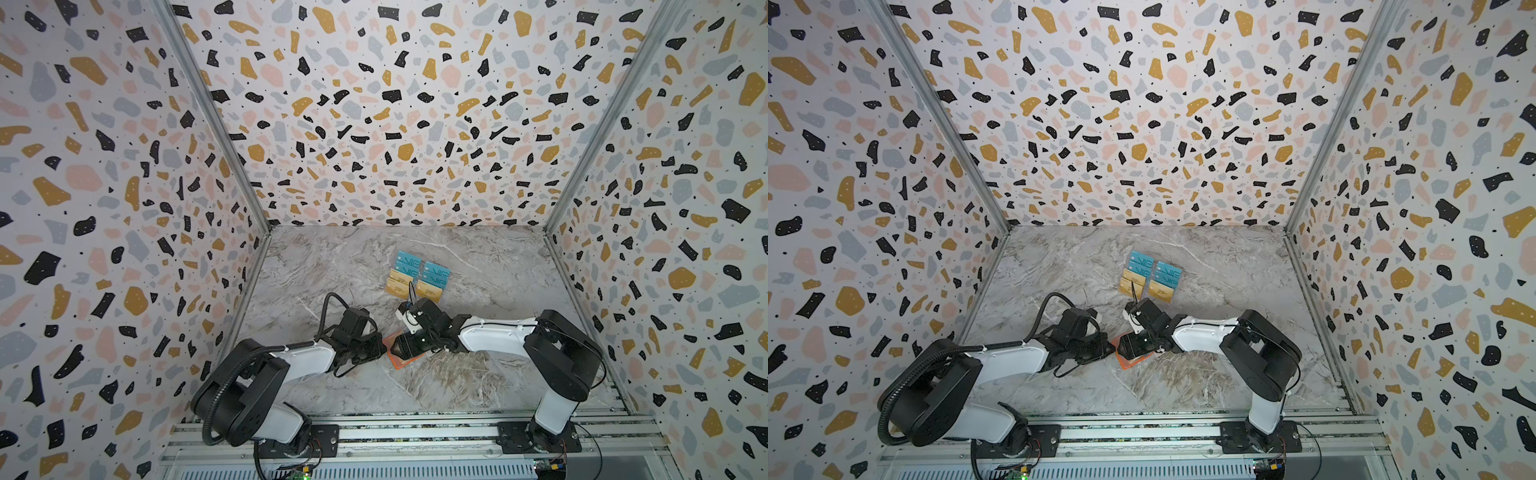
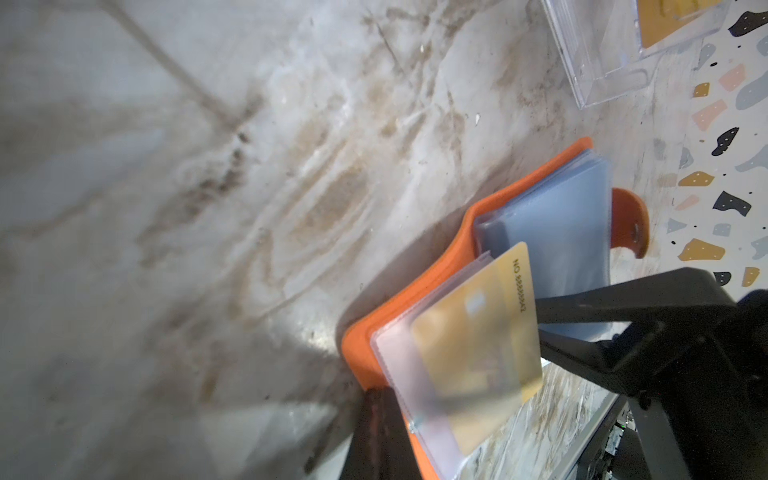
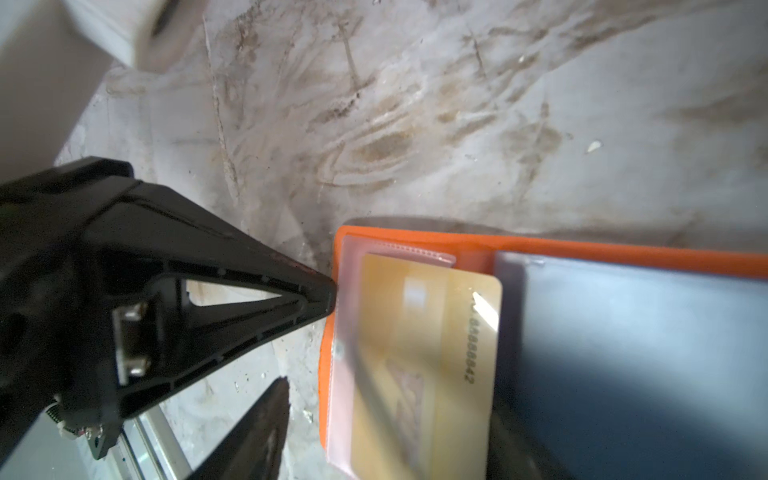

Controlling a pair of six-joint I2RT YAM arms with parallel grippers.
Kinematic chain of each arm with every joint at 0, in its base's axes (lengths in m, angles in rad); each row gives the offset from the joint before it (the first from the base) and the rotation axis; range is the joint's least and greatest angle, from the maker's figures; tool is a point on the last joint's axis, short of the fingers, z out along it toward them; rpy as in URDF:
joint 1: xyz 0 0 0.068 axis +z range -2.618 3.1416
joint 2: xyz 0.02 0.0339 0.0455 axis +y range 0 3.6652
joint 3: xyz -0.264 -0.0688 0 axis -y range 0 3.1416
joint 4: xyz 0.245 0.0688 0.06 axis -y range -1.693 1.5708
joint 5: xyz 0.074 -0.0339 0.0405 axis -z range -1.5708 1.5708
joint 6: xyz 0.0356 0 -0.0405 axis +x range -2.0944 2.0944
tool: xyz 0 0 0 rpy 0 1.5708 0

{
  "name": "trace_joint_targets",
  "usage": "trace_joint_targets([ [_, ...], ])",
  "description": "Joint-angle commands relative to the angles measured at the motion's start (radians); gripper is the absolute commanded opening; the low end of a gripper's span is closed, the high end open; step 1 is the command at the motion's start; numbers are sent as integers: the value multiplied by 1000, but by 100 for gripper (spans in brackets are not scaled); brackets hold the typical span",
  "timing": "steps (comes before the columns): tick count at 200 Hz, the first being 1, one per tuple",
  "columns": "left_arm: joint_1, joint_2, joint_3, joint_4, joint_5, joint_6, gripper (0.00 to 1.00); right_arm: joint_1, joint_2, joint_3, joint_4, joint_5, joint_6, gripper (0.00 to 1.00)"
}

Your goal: Put the credit cards into the card holder

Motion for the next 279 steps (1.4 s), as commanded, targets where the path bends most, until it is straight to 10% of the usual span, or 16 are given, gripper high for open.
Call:
trace_joint_targets([
  [1,-5,20,-5,43,27,-12,0,31,37,29,-43,-32,-19,69],
  [170,-4,17,15,58,51,-5,0,66,108,75,68,-226,48,69],
  [279,4,28,17,34,32,18,0,59,33,139,-163,22,29,71],
])
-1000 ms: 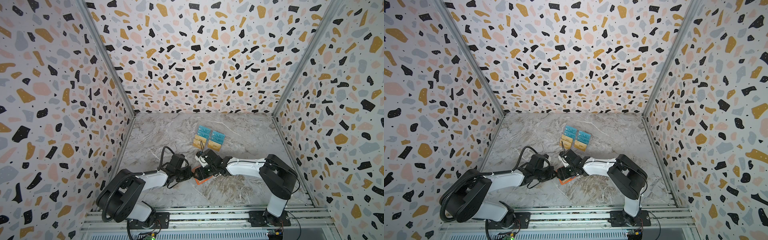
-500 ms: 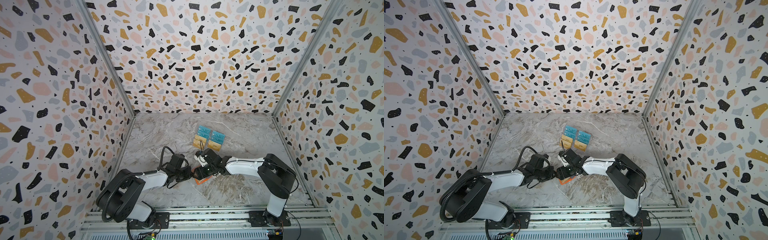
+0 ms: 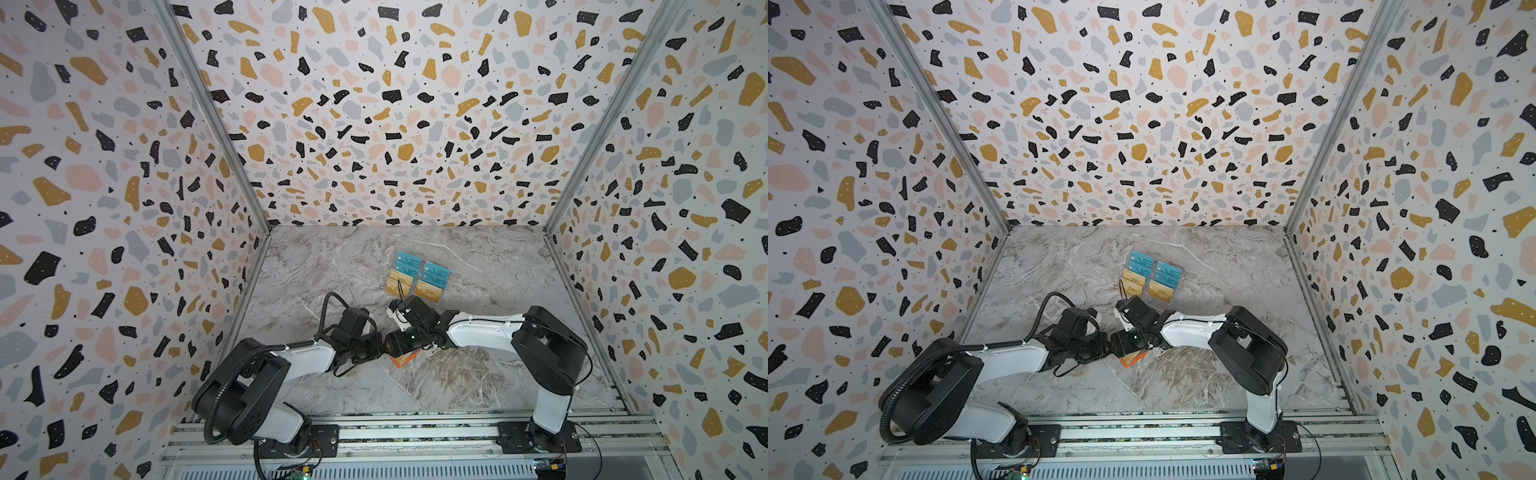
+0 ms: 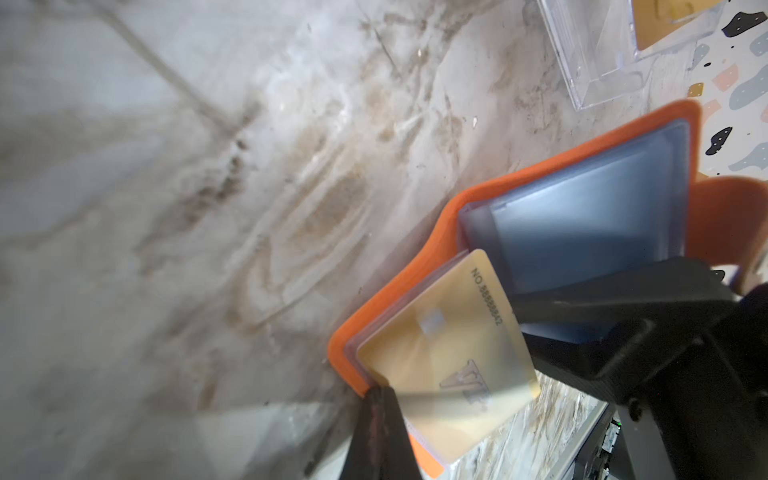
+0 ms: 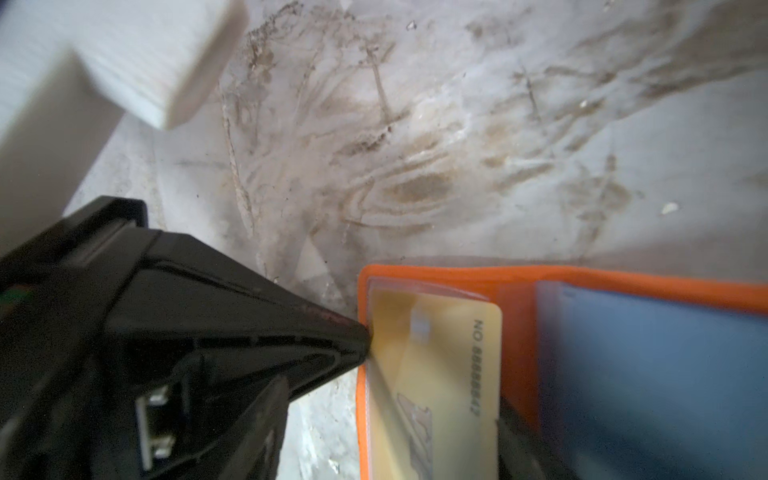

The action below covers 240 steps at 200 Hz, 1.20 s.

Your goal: Put the credit cards into the card holder

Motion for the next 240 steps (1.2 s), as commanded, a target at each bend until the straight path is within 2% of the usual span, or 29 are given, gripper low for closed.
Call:
trace_joint_targets([
  [1,-4,23,18,25,18,21,0,24,-48,14,-96,-1,5,71],
  [32,-3,45,34,-2,2,41,0,-1,-93,0,-112,23,4,72],
  [61,-3,62,41,-15,-6,48,0,-32,-132,-23,-82,-7,17,72],
  [137,-1,98,120,-95,-15,113,0,-86,-163,-44,-119,-14,-46,69],
  [157,2,108,133,-109,-11,121,0,-105,-158,-56,-109,-54,-54,68],
  [211,3,106,138,-110,-8,124,0,-105,-132,-61,-120,-58,-75,68],
  [240,5,120,152,-110,5,131,0,-99,-101,-44,-117,-100,-81,66],
])
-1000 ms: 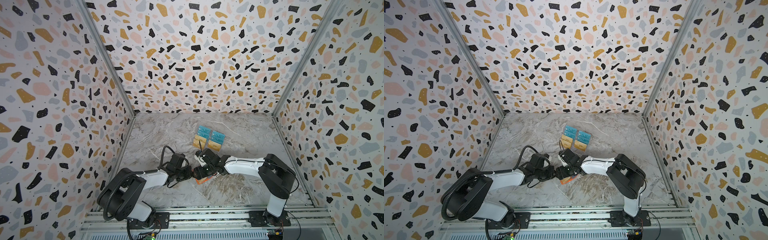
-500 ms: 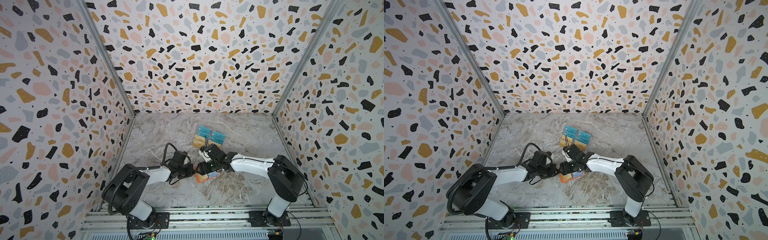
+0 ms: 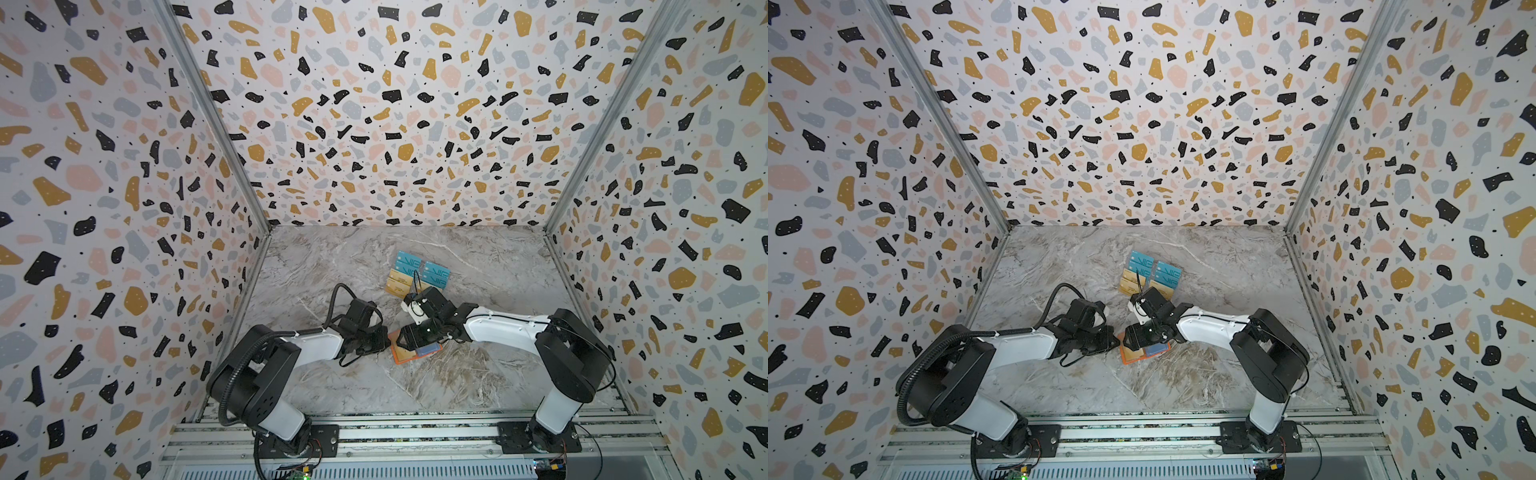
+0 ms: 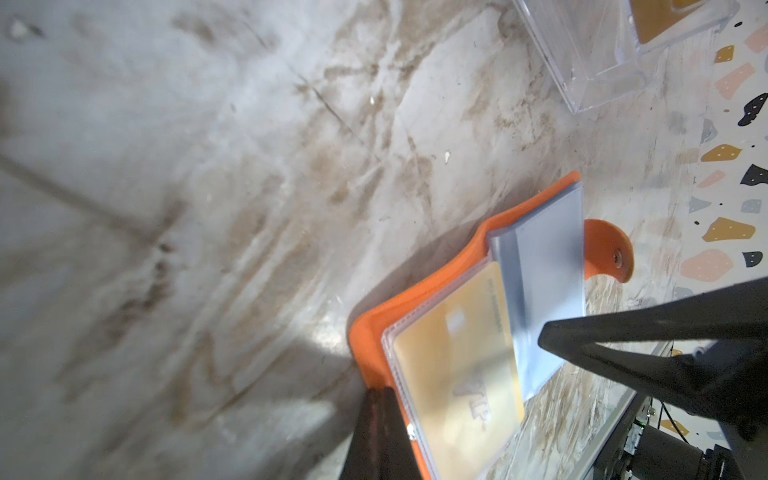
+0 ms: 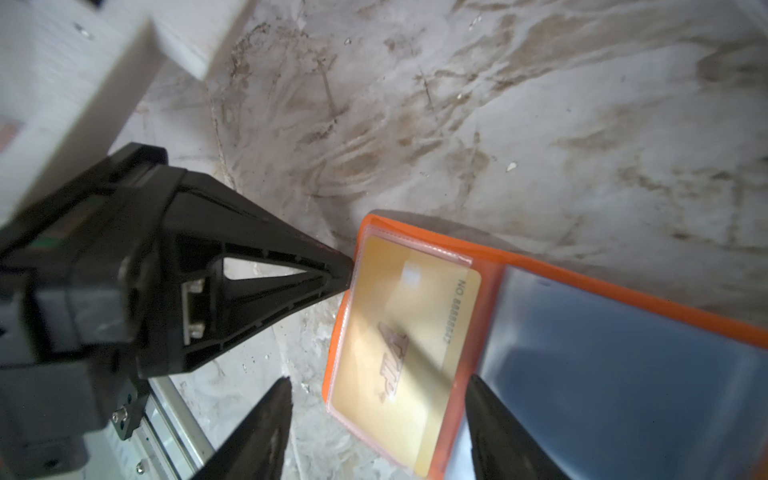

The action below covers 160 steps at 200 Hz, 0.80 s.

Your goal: Put the credit cards into the card holder

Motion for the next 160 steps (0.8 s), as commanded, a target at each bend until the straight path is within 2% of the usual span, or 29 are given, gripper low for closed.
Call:
trace_joint_targets([
  [1,6,21,27,-34,5,23,0,8,16,9,-21,-36,-20,66],
  [75,10,32,45,-48,11,40,0,15,35,5,-38,9,-5,66],
  [160,19,33,59,-51,24,43,0,82,71,47,27,-49,9,64],
])
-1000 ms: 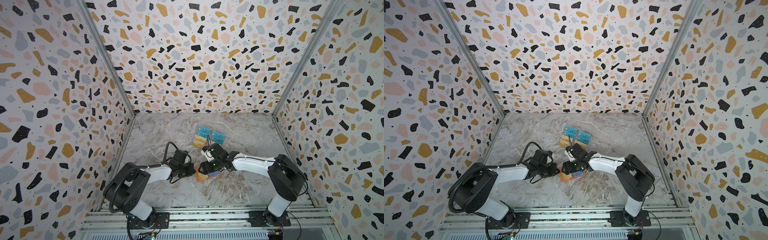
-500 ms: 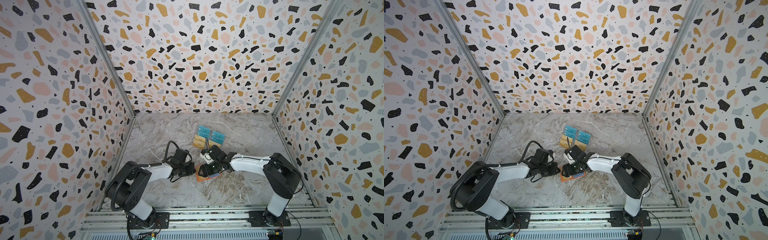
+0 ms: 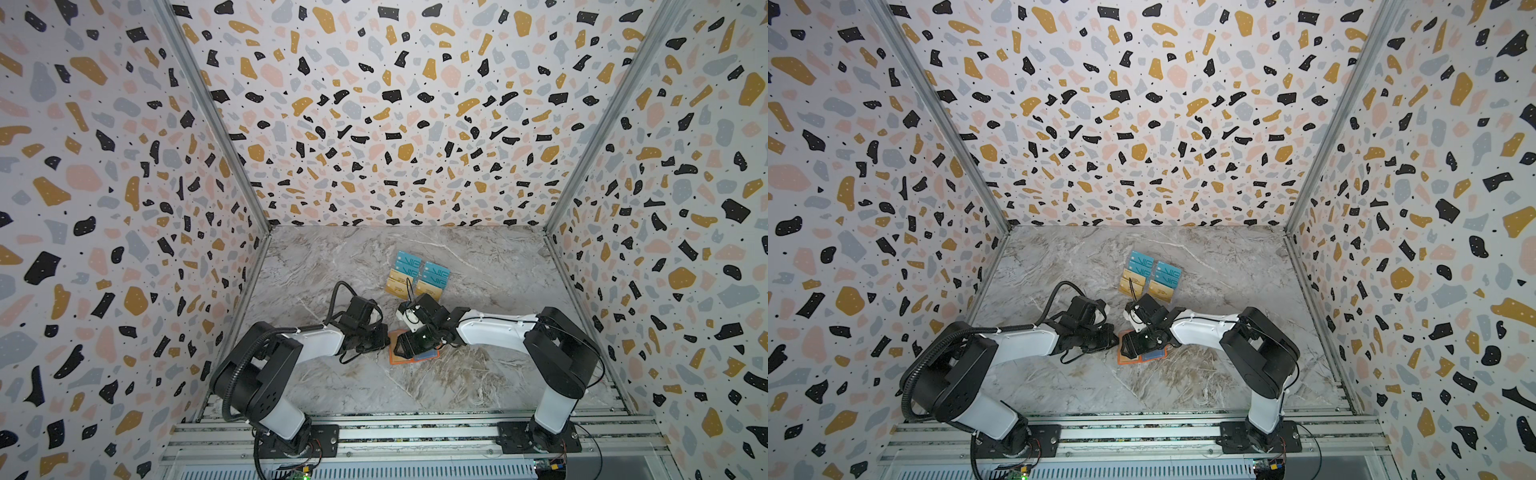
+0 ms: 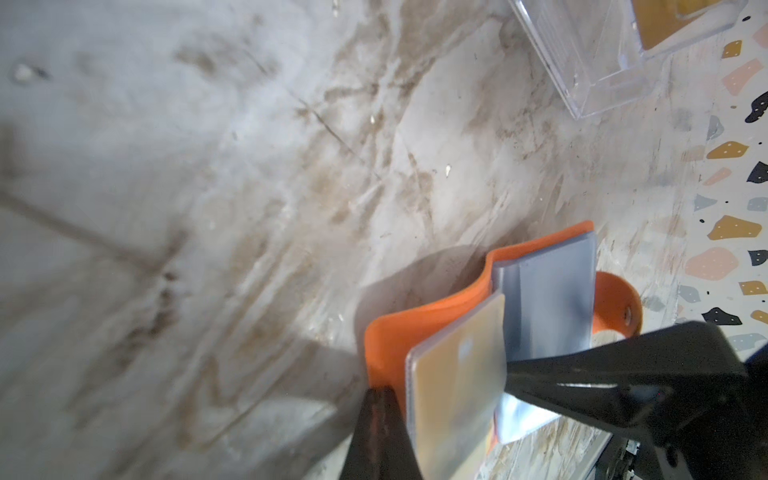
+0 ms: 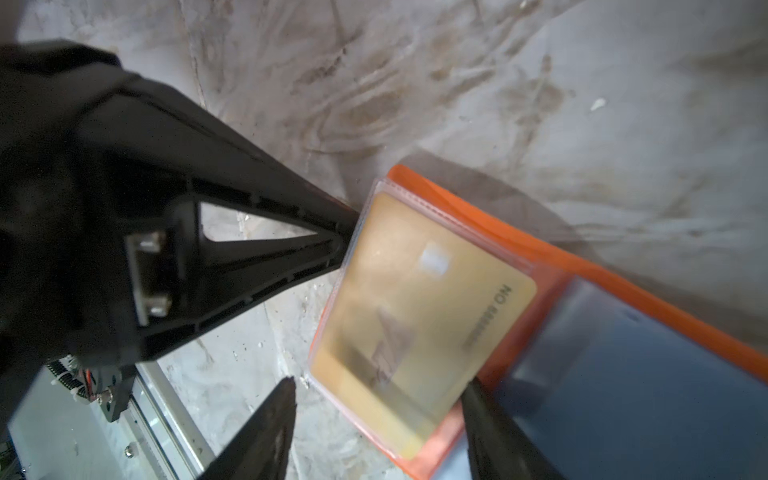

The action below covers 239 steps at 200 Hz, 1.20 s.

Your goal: Put the credit cards into the card holder

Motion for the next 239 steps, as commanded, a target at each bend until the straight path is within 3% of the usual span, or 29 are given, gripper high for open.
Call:
trace_joint_targets([
  [1,3,10,26,-24,13,20,0,29,13,40,28,-35,5,64],
  [67,23,-4,33,-76,-10,48,0,-16,-64,35,-86,44,-16,65],
  [101,27,-15,67,-129,-42,54,1,-41,-105,-14,-25,-46,12,65],
  [128,26,-61,92,-180,-83,45,9,-62,-133,-44,-16,-36,9,63],
  [186,-17,-178,174,-229,-56,-19,15,-136,-171,-111,-11,-9,-57,44],
  [222,-85,-138,169,-58,0,-138,18,-166,-169,-160,25,4,-76,35],
  [239,-125,-88,183,-30,-2,-127,18,-176,-172,-184,33,15,-80,26],
])
